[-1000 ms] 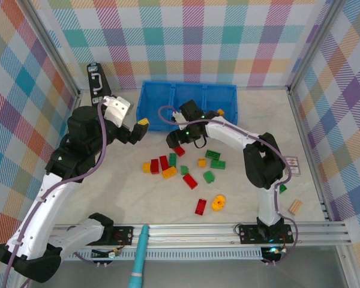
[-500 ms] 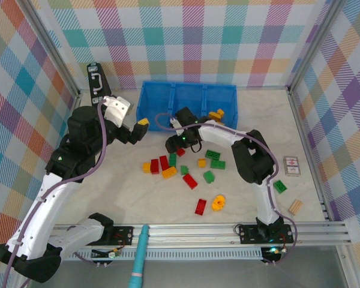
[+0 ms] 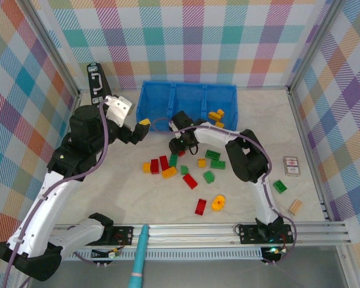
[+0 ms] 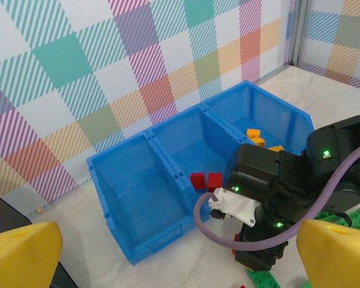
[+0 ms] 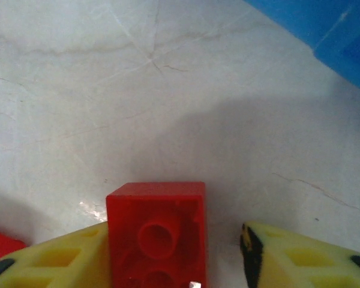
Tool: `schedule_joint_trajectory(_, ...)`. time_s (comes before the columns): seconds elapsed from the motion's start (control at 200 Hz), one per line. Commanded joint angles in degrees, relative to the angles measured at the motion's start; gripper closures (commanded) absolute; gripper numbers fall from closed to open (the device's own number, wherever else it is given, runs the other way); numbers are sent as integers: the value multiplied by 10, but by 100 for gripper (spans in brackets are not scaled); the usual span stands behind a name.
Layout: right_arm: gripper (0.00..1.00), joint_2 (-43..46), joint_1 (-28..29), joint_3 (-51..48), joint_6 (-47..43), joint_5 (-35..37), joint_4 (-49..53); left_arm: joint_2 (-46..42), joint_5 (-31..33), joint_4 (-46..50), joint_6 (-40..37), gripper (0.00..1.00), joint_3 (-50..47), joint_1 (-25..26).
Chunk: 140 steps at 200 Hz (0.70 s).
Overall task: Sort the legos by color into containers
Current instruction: Pick up the lego from the center of the table.
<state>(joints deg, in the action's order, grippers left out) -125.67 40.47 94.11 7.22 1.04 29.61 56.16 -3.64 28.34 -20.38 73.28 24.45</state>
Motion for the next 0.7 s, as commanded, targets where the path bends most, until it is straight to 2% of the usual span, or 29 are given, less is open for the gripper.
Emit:
schedule_joint_trajectory(0.0,51,-20,6,14,2,13,15,3,-12,-14,7,0,0,-5)
schedule_joint_trajectory(0.205,63,-16,6,13,0,44,33,4,-13,-13,8,0,0,-5)
schedule_joint_trajectory(0.455,66,55,-12,-18,7,28,58,-1,-7,-13,6,0,-1,-5)
schedule_joint_trajectory(0.695,66,104,-30,17,-10,55,64,-2,-5,-14,3,0,-3,-5)
